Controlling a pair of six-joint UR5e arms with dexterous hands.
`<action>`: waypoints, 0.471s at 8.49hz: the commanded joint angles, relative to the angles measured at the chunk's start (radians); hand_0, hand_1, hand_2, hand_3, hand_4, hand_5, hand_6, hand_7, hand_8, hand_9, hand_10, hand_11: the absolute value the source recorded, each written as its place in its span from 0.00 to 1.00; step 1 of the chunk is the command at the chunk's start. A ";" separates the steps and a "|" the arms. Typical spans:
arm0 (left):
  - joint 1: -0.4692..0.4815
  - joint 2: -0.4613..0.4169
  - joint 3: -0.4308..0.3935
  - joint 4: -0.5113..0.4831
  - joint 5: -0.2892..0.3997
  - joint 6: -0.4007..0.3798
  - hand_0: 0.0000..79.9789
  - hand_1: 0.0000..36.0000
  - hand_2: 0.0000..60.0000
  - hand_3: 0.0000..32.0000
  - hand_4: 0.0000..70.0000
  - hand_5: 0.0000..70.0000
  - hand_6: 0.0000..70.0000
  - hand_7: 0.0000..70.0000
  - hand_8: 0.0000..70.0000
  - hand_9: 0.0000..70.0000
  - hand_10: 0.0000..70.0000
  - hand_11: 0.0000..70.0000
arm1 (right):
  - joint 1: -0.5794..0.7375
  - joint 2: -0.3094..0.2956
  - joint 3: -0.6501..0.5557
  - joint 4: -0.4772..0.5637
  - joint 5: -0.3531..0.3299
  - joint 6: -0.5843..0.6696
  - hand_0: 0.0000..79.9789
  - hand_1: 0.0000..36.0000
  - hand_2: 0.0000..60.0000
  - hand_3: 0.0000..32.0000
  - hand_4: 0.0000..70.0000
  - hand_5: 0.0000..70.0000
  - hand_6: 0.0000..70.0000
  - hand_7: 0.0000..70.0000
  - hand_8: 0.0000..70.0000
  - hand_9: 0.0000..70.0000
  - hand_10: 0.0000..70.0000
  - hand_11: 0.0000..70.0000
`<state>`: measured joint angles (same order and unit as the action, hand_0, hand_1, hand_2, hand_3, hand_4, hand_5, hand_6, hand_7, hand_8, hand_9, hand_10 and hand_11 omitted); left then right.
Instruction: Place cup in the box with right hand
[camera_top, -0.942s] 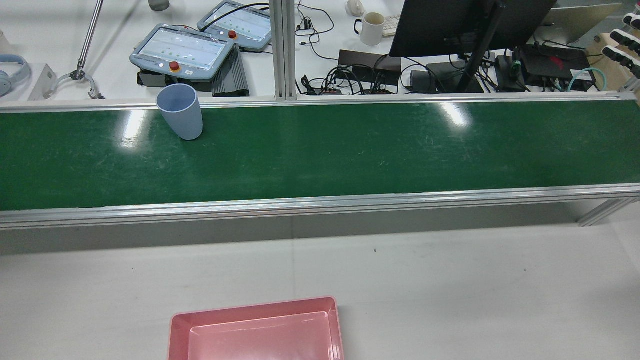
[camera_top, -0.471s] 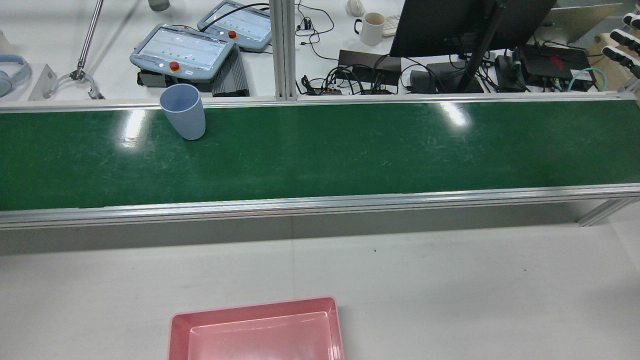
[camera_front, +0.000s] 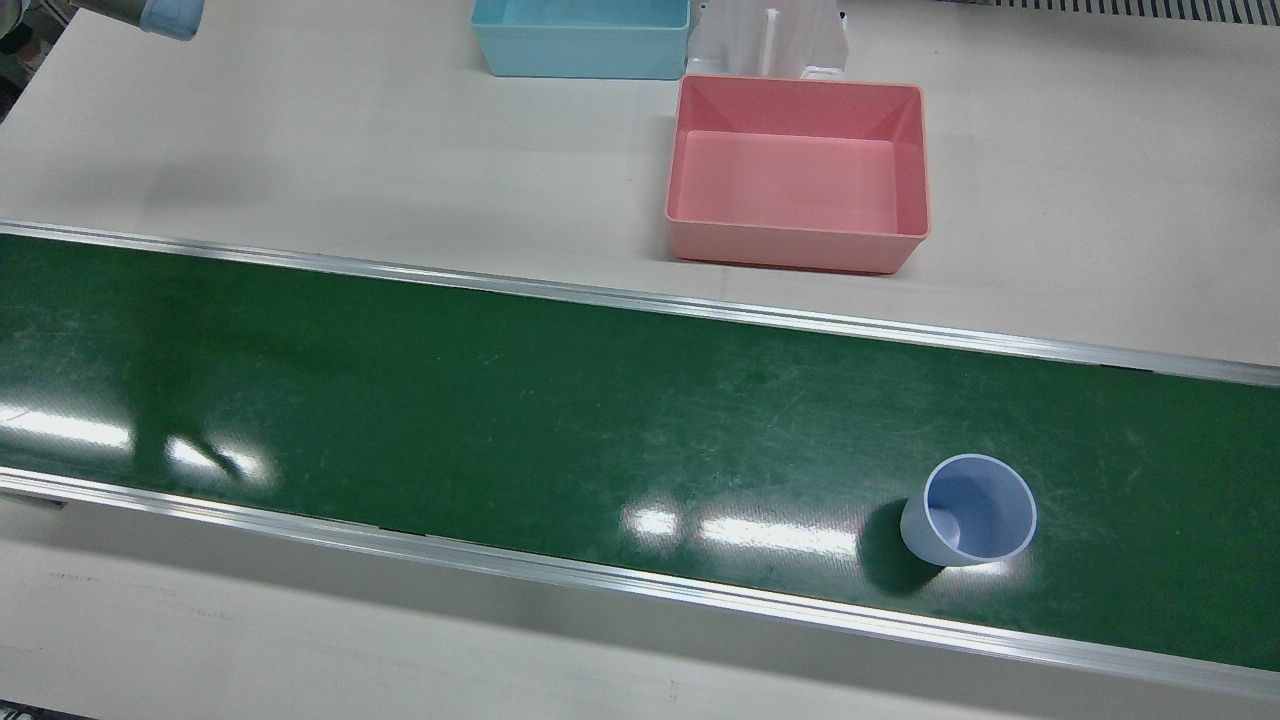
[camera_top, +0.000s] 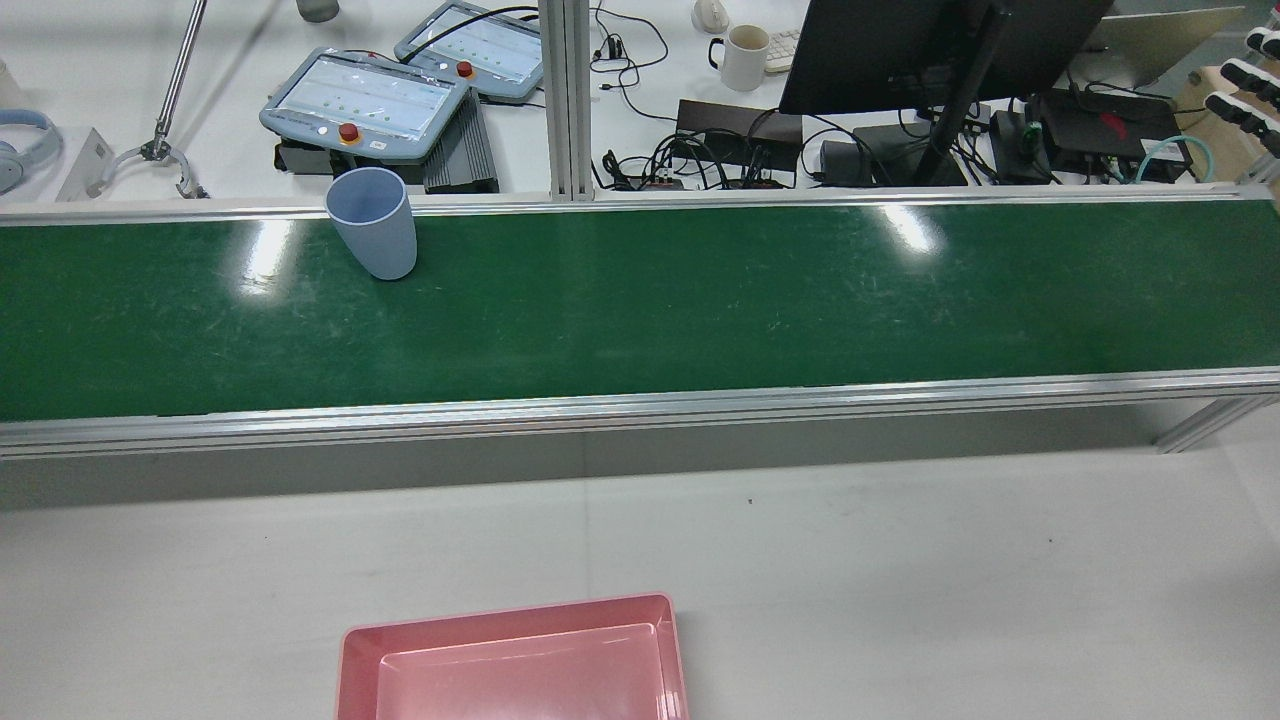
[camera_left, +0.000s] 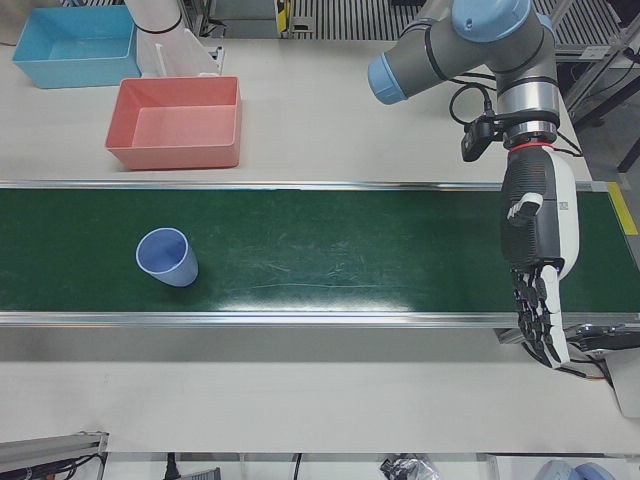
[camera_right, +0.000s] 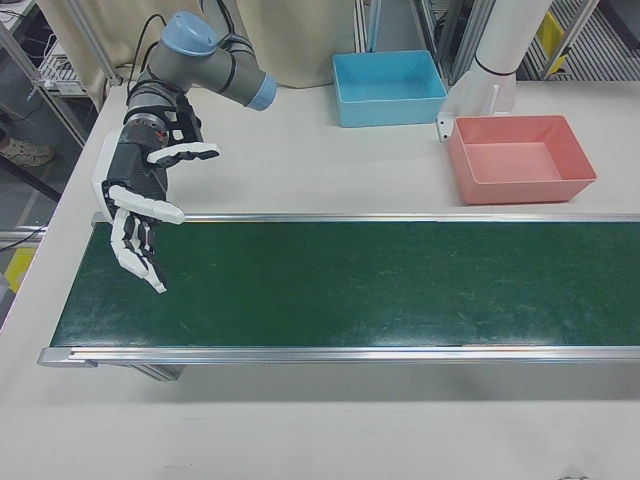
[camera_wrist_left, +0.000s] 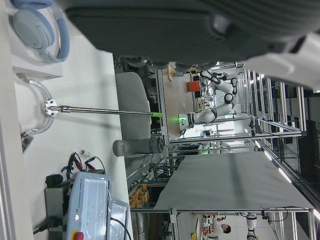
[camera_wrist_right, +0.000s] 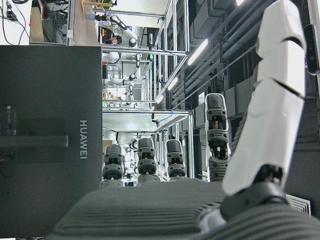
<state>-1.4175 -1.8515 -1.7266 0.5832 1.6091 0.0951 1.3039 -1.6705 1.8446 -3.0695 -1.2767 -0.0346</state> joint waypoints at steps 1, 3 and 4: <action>0.000 0.000 0.001 0.000 0.000 0.000 0.00 0.00 0.00 0.00 0.00 0.00 0.00 0.00 0.00 0.00 0.00 0.00 | 0.000 0.000 -0.001 0.000 0.000 0.001 0.65 0.52 0.21 0.35 0.37 0.09 0.07 0.35 0.18 0.24 0.14 0.22; 0.000 0.000 0.001 0.000 0.000 0.000 0.00 0.00 0.00 0.00 0.00 0.00 0.00 0.00 0.00 0.00 0.00 0.00 | 0.000 0.000 -0.001 0.000 0.000 0.001 0.65 0.52 0.21 0.36 0.37 0.10 0.07 0.35 0.18 0.24 0.14 0.22; 0.000 0.000 0.001 0.000 0.000 0.000 0.00 0.00 0.00 0.00 0.00 0.00 0.00 0.00 0.00 0.00 0.00 0.00 | -0.002 0.000 -0.002 0.000 0.000 -0.001 0.65 0.52 0.20 0.40 0.35 0.10 0.07 0.35 0.18 0.24 0.14 0.22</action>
<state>-1.4176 -1.8515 -1.7259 0.5828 1.6092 0.0951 1.3043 -1.6705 1.8435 -3.0695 -1.2763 -0.0338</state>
